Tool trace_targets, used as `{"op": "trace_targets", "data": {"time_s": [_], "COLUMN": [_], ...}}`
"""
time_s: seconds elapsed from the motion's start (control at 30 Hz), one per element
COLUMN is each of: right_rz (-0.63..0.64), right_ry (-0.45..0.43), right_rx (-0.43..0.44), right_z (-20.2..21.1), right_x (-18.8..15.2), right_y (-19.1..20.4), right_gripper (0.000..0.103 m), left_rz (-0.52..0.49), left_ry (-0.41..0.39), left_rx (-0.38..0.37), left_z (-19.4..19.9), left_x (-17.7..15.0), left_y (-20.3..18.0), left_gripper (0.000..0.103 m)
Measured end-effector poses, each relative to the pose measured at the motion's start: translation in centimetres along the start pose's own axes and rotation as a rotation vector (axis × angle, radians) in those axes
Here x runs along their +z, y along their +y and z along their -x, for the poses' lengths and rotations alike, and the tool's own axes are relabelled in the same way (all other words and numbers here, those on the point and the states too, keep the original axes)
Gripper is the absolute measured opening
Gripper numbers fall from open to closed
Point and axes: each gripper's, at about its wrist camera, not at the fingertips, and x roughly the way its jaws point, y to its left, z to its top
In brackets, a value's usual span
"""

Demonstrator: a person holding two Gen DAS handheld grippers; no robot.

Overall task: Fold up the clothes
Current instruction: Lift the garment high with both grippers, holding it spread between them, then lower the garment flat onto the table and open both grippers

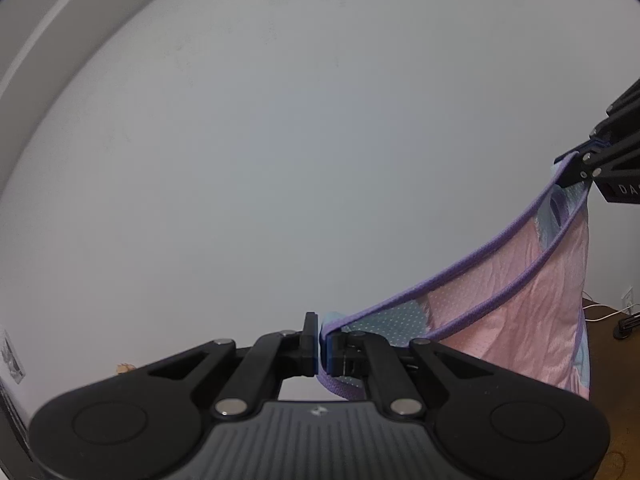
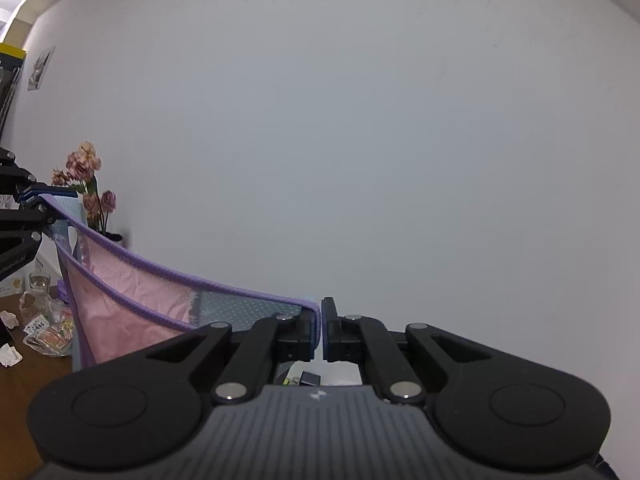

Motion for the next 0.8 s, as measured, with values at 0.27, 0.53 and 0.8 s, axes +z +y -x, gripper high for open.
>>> {"op": "trace_targets", "data": {"time_s": [0.27,0.53,0.8], "right_rz": [0.013,0.017,0.033], "right_ry": [-0.1,-0.073,0.172], "right_rx": [-0.037,-0.051,-0.008], "right_z": [8.4,6.5,-10.1], "right_x": [0.8,1.5,-5.8], "right_y": [-0.7,2.1,5.0], "right_gripper": [0.002,0.002,0.002], "left_rz": [-0.032,-0.05,-0.053], "left_ry": [-0.059,0.005,0.261], "left_rx": [0.021,0.001,-0.083], "left_z": [7.8,5.9,-9.9], "left_x": [1.9,0.8,-6.1], "left_y": [0.3,1.6,-1.9], "left_gripper": [0.003,0.005,0.005]}}
